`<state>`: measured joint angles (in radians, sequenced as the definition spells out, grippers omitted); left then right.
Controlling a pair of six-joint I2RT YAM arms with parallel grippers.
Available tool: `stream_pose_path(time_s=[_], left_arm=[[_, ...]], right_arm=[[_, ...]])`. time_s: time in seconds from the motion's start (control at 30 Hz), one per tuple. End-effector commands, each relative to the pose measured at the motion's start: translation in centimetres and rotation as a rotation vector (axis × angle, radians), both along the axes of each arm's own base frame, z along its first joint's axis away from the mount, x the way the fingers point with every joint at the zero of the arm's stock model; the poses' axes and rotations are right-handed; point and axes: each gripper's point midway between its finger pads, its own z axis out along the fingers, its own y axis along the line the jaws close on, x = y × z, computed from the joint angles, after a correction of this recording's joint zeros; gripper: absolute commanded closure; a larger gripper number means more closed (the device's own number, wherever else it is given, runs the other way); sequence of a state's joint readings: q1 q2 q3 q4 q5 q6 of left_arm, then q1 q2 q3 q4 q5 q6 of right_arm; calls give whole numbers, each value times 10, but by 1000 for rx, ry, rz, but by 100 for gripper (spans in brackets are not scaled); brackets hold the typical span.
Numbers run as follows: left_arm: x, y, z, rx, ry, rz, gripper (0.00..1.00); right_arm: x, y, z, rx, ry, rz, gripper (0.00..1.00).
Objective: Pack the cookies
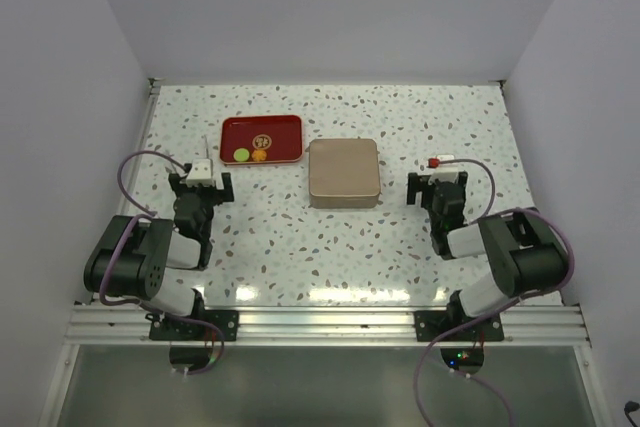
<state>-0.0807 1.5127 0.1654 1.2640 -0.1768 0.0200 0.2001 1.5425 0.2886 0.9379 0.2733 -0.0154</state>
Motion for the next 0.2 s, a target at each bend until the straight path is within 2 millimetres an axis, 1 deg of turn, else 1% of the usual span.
stream_pose_path(time_s=[0.0, 0.1, 0.17], left_arm=[[7, 1, 23, 5, -91, -3, 0], [6, 1, 24, 4, -94, -1, 0], [5, 1, 24, 4, -94, -1, 0]], right_arm=[[20, -7, 48, 23, -211, -50, 1], [21, 4, 46, 9, -184, 29, 1], [21, 6, 46, 7, -190, 39, 1]])
